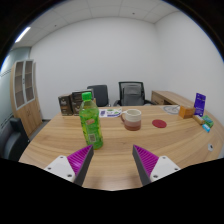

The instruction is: Pour water

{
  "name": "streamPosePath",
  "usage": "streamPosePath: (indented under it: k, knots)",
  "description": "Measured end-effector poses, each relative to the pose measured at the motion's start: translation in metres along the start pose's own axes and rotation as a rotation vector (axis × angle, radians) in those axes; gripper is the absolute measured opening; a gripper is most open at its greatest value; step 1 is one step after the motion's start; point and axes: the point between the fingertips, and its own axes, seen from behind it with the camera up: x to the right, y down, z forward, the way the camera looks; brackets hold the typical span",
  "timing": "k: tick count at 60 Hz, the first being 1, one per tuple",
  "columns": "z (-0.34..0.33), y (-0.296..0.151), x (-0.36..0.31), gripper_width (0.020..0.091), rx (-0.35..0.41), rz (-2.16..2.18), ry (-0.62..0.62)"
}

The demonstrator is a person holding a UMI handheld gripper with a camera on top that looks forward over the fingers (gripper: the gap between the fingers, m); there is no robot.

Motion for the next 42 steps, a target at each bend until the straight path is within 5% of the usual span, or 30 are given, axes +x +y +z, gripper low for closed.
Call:
streamPosePath:
  k: [29,34,39,42]
  knots:
    - [0.129,-0.044,-0.082,0.0793,0.086,-0.02,-0.065]
    - [0.143,-0.051,-0.089,0.07,0.118,-0.013,-0.061]
    - [0.152,-0.051,-0.083,0.0529,0.133,-0.026,-0.024]
    - [0.152,-0.053,-0.087,0.0512,0.158,-0.016,-0.039]
